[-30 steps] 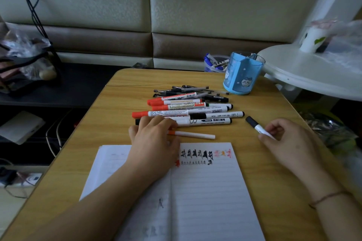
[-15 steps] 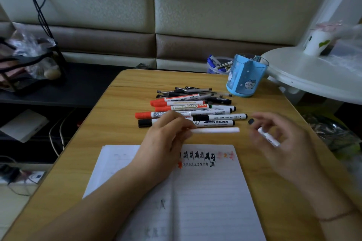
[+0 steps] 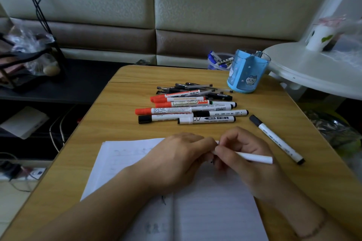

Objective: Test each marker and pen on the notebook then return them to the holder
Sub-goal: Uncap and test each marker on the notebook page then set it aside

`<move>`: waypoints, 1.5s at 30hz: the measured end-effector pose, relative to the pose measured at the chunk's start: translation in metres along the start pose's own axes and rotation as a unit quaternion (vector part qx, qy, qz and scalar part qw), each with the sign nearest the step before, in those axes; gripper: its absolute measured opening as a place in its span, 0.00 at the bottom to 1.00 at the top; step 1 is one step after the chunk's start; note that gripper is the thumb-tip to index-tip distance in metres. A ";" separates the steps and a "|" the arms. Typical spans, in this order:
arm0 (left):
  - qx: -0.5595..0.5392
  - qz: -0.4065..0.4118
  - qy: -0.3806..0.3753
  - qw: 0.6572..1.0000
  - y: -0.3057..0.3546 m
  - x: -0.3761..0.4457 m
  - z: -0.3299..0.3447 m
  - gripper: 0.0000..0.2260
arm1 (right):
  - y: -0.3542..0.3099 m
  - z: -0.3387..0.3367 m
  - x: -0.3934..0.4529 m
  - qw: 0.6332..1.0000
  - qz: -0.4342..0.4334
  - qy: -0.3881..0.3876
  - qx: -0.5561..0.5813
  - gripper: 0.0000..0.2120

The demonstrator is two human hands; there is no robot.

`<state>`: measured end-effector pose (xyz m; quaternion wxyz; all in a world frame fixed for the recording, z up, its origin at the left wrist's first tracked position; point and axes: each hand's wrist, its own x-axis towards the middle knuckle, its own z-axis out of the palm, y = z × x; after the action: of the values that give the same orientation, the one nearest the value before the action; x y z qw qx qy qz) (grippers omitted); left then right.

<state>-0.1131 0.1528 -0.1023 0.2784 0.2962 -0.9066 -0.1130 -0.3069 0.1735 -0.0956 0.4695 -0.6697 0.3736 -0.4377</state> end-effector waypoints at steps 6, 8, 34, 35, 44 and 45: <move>-0.027 -0.003 -0.018 0.999 0.000 -0.003 -0.003 0.07 | -0.002 -0.006 -0.002 0.999 0.003 -0.048 -0.002 0.08; -0.022 -0.006 -0.015 1.000 -0.001 -0.004 -0.002 0.09 | -0.003 -0.009 -0.003 0.998 -0.006 -0.055 -0.020 0.11; -0.279 -0.214 0.195 0.915 -0.006 -0.003 0.004 0.13 | 0.012 -0.009 0.008 0.980 0.076 0.125 -0.134 0.16; -0.282 -0.217 0.196 0.914 -0.006 -0.003 0.004 0.14 | 0.011 -0.008 0.008 0.980 0.077 0.126 -0.136 0.16; -0.207 -0.184 0.187 0.943 -0.010 -0.004 0.004 0.08 | 0.011 -0.010 0.008 0.976 0.088 0.129 -0.150 0.16; -0.194 -0.180 0.186 0.946 -0.011 -0.005 0.004 0.06 | 0.012 -0.010 0.008 0.977 0.088 0.129 -0.144 0.17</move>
<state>-0.1073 0.1472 -0.1116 0.4690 0.4103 -0.7309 -0.2784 -0.3145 0.1599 -0.1032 0.3523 -0.6329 0.5475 -0.4190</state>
